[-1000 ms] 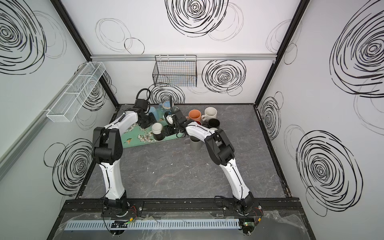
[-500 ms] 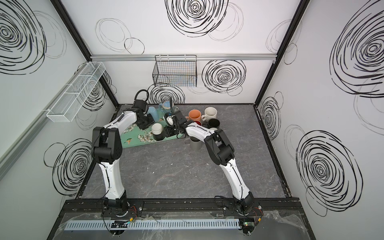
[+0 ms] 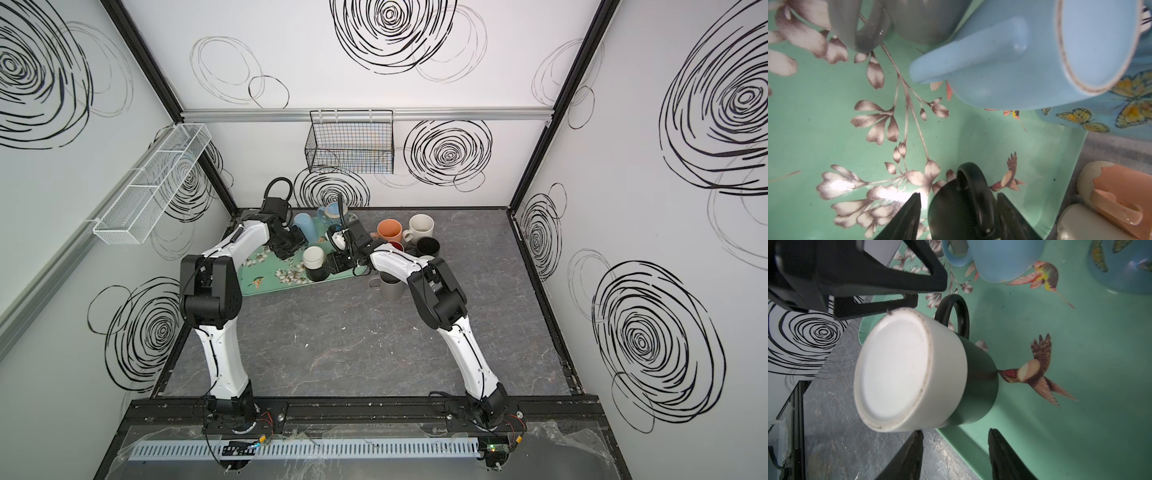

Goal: Turn the mug right side up
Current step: 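Lower the left gripper onto the upside-down black mug's handle while the right approaches, then grasp the black mug's handle with the left gripper and lift it off the tray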

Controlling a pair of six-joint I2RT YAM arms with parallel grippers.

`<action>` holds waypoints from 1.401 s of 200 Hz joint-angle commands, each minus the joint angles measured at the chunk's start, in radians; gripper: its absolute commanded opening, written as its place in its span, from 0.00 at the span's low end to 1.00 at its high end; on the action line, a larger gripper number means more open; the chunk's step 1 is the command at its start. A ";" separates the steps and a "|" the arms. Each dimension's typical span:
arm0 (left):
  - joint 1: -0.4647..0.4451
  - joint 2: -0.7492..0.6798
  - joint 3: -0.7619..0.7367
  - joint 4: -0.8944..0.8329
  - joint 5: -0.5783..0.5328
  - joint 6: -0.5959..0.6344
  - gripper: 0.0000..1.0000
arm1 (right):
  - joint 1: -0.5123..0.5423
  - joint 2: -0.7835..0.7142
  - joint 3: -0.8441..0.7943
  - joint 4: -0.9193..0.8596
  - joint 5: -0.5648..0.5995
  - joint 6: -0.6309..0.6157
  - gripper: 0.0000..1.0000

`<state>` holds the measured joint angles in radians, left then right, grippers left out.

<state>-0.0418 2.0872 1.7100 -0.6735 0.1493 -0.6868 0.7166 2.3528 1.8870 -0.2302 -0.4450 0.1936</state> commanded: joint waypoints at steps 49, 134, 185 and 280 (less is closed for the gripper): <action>-0.032 0.095 0.111 -0.055 0.049 0.011 0.61 | -0.009 0.039 0.071 -0.070 0.024 -0.038 0.54; -0.054 0.120 0.055 -0.077 0.116 0.004 0.47 | -0.008 0.037 0.094 -0.108 0.038 -0.080 0.54; -0.052 0.066 -0.016 -0.022 0.107 0.006 0.14 | -0.011 0.019 0.080 -0.110 0.072 -0.077 0.55; -0.093 -0.061 -0.069 0.105 0.077 0.188 0.00 | -0.084 -0.185 -0.134 0.025 0.145 -0.019 0.57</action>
<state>-0.1062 2.0804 1.6627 -0.5697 0.2676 -0.6209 0.6655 2.2658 1.7832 -0.2722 -0.3206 0.1448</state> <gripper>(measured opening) 0.171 0.574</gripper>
